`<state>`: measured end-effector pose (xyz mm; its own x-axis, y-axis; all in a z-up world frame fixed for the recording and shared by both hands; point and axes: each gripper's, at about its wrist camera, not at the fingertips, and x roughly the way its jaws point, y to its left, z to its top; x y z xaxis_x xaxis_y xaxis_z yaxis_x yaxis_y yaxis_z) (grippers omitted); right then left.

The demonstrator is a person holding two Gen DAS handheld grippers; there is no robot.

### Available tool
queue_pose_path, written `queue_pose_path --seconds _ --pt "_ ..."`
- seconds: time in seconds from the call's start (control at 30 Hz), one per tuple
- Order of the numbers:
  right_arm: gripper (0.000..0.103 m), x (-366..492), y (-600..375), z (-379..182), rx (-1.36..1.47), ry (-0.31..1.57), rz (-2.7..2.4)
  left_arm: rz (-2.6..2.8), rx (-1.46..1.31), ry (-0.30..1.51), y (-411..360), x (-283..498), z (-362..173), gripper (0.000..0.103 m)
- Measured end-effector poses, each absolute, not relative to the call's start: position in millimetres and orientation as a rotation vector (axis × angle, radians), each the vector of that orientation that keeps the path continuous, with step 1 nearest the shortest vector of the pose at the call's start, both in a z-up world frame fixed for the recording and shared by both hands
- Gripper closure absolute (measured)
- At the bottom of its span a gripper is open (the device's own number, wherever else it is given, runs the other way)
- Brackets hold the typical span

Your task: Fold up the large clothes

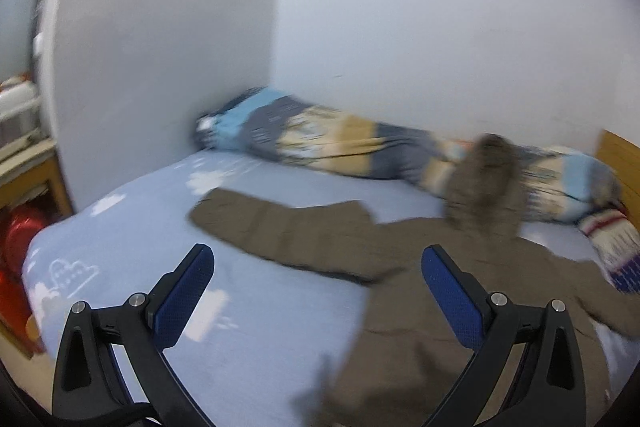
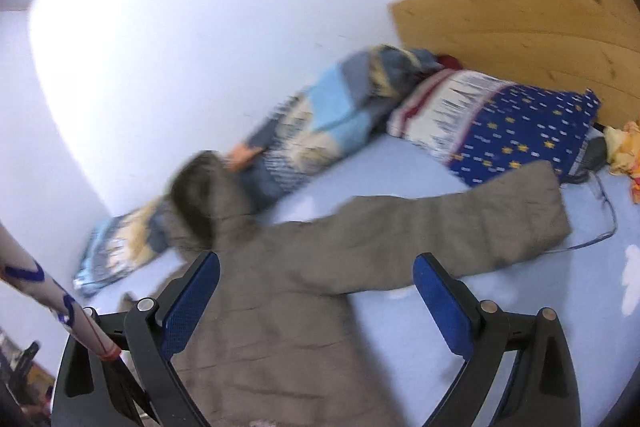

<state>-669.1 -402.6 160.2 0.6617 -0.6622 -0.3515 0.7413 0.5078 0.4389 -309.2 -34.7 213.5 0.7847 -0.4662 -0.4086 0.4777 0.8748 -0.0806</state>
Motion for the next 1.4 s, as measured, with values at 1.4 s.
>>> queue_pose_path --seconds 1.4 --pt "0.001 -580 -183 195 0.177 0.268 -0.782 -0.627 0.186 0.481 -85 -452 240 0.000"
